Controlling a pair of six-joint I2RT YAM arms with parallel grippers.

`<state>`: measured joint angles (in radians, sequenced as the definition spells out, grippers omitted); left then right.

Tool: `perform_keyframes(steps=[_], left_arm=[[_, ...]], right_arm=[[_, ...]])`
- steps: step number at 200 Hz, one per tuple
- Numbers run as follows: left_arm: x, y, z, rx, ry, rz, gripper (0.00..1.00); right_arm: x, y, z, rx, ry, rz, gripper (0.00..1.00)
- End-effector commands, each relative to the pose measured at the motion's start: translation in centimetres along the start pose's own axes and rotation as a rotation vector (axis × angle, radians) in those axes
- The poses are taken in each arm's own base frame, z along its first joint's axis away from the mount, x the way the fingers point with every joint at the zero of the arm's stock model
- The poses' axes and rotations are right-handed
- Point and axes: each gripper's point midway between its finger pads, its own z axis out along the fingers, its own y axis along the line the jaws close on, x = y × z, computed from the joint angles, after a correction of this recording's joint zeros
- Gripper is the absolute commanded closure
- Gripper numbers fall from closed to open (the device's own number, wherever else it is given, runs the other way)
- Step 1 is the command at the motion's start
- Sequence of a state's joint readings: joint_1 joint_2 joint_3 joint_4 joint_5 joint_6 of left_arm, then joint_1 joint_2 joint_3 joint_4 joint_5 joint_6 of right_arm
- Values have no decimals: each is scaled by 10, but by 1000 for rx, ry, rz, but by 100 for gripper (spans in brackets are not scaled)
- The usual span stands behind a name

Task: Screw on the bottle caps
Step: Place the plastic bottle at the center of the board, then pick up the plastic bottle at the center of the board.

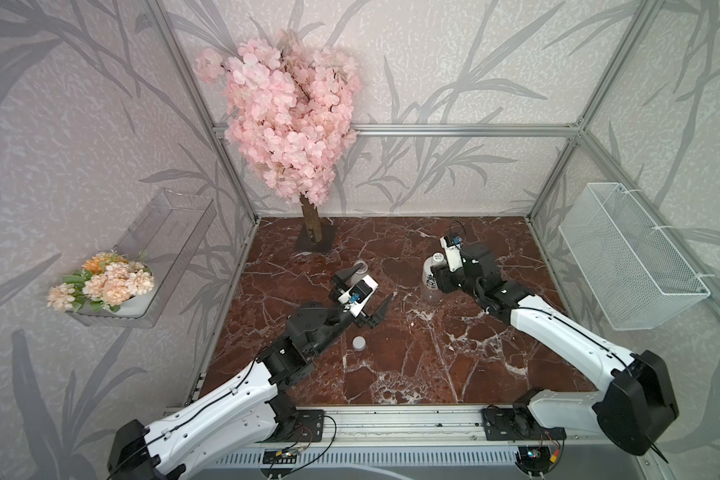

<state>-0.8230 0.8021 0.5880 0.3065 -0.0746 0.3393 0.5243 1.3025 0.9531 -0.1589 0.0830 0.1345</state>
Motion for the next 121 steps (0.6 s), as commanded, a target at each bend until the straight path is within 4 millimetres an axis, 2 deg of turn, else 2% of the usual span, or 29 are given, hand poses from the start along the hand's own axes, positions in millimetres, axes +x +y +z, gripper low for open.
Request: perform_keyframes(steps=[1, 121], left_arm=[[1, 1, 0, -3, 1, -11, 0], [3, 0, 2, -1, 8, -13, 0]], right_arm=[[-9, -1, -4, 0, -1, 13, 37], [-9, -3, -5, 0, -3, 19, 34]])
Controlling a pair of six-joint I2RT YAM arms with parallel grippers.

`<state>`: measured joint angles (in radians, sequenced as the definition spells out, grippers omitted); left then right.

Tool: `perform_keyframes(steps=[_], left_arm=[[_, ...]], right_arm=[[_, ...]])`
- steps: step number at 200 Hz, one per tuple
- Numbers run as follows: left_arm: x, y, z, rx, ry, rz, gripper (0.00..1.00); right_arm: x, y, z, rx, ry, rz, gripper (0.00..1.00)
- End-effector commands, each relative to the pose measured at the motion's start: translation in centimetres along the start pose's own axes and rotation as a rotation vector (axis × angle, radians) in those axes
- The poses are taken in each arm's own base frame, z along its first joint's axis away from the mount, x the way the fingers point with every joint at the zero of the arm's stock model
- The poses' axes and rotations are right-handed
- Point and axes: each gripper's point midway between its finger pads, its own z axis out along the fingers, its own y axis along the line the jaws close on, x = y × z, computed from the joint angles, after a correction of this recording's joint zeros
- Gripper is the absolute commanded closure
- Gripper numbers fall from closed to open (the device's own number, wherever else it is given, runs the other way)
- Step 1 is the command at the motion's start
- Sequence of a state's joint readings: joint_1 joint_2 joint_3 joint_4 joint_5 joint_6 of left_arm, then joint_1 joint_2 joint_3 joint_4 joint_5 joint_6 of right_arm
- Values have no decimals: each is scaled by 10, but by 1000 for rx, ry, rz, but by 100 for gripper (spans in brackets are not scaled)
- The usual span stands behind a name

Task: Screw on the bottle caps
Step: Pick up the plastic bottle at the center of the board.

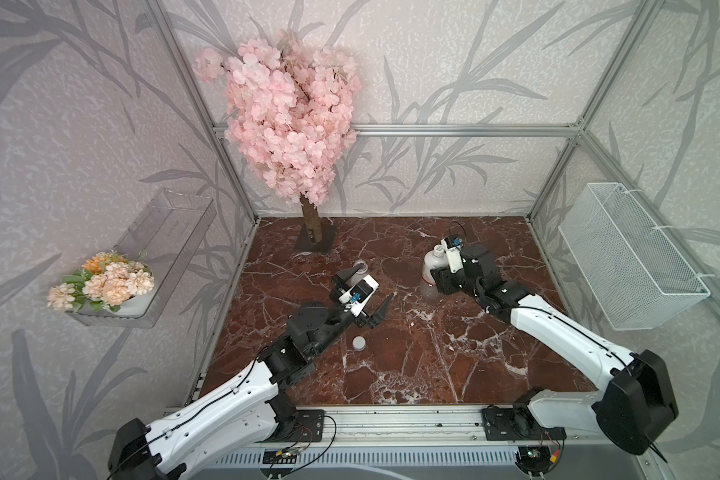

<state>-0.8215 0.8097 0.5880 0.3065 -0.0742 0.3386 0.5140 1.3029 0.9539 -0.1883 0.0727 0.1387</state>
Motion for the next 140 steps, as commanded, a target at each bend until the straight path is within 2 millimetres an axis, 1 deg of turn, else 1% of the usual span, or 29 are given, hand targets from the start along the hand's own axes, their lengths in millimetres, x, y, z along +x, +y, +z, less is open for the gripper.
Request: perform_keyframes(steps=[1, 48, 66, 79, 94, 109, 140], left_arm=[[1, 1, 0, -3, 0, -14, 0], [3, 0, 1, 2, 5, -14, 0], [7, 3, 1, -14, 19, -20, 0], [10, 9, 1, -44, 36, -52, 0], [16, 23, 0, -94, 62, -131, 0], [24, 37, -3, -150, 85, -200, 0], [36, 40, -12, -188, 70, -213, 0]], right_arm=[[-15, 0, -6, -2, -32, 12, 34], [-16, 1, -10, -9, -39, 12, 34], [-18, 1, -14, -11, -52, 14, 33], [-21, 0, -20, -11, -66, 17, 32], [-28, -2, -31, 2, -94, 22, 31], [-37, -7, -48, 25, -139, 25, 30], [-61, -18, -90, 76, -245, 12, 27]])
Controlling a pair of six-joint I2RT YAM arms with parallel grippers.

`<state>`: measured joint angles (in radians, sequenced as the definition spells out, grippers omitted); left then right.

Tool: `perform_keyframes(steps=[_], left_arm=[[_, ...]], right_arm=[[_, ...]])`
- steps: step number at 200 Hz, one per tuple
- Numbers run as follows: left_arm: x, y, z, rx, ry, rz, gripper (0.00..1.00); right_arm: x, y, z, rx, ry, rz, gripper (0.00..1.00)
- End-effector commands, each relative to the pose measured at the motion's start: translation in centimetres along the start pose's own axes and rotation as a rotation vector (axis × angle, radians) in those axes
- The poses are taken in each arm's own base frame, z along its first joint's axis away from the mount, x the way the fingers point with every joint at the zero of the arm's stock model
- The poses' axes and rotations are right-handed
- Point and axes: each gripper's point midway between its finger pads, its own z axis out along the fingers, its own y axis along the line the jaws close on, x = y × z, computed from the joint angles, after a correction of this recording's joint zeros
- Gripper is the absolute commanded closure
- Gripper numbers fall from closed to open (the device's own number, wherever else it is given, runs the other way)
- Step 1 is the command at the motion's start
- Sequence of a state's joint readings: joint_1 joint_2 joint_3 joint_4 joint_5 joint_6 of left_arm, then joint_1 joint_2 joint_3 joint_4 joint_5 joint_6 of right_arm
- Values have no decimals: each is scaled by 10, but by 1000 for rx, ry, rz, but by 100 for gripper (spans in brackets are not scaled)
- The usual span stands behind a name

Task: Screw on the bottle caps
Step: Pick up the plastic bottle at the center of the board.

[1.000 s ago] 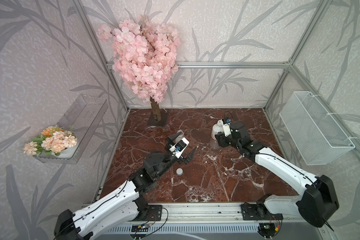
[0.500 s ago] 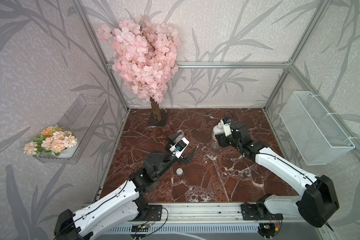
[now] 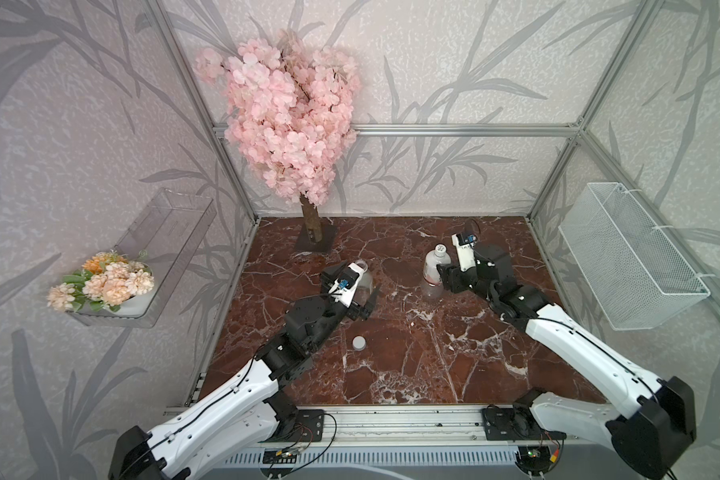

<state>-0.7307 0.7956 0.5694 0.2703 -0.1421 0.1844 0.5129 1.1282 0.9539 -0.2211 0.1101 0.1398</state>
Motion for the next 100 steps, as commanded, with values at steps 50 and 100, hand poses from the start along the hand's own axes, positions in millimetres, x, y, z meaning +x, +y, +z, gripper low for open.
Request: perform_keyframes(steps=[50, 100], left_arm=[[51, 5, 2, -72, 96, -65, 0], [76, 12, 19, -118, 160, -93, 0]], right_arm=[[-58, -22, -75, 105, -177, -36, 25], [-63, -24, -90, 107, -201, -38, 25]])
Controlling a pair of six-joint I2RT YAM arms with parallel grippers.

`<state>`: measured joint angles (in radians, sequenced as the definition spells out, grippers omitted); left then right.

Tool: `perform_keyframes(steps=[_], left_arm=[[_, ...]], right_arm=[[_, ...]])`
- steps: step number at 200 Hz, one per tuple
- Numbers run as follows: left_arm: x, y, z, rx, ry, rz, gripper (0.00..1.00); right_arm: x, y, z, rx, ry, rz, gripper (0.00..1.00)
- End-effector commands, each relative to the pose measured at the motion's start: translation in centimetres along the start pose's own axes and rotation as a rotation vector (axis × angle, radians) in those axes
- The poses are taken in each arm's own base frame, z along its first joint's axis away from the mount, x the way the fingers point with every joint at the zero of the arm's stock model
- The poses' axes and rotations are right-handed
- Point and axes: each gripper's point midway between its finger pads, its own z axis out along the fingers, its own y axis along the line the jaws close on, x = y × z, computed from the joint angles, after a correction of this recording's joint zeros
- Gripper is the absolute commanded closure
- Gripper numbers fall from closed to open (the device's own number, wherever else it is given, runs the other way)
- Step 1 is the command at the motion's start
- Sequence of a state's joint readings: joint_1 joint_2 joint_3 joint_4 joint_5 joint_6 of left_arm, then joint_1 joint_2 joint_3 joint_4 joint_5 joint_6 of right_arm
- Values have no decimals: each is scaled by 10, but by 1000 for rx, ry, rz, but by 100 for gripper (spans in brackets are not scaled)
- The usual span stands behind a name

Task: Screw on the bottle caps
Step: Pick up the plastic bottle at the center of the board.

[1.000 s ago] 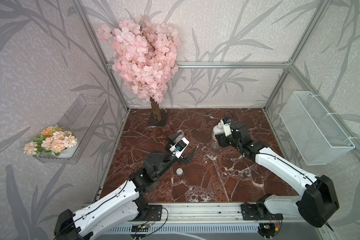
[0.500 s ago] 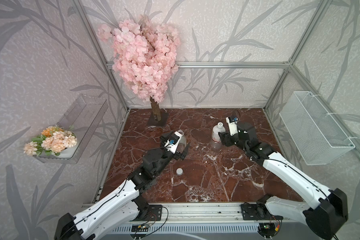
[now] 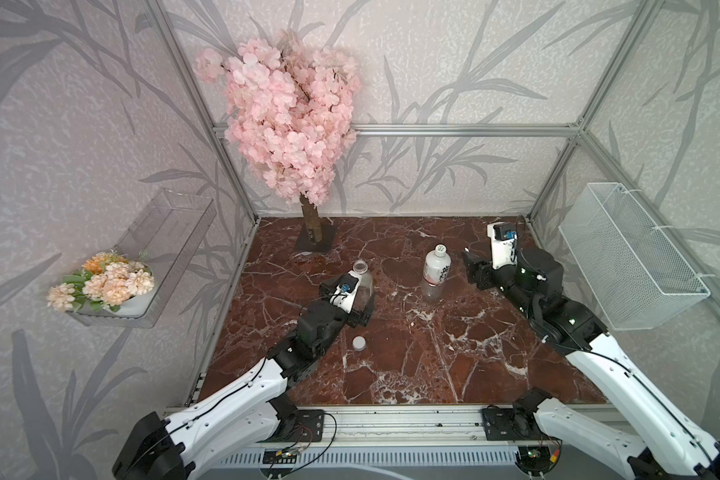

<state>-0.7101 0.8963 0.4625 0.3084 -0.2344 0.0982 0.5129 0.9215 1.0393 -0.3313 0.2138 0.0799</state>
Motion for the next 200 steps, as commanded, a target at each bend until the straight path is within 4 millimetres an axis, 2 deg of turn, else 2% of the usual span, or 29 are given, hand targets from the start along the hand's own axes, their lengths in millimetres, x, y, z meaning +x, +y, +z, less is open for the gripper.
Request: perform_keyframes(steps=[1, 60, 122, 200], left_arm=[[-2, 5, 8, -24, -17, -52, 0], [14, 0, 30, 2, 16, -75, 0], [26, 7, 48, -29, 48, -92, 0], [34, 4, 60, -10, 49, -112, 0]], right_arm=[[-8, -6, -9, 24, -11, -9, 25], [-5, -7, -9, 28, -8, -19, 24], [-5, -7, -9, 30, -11, -27, 24], [-4, -9, -10, 35, -15, -31, 24]])
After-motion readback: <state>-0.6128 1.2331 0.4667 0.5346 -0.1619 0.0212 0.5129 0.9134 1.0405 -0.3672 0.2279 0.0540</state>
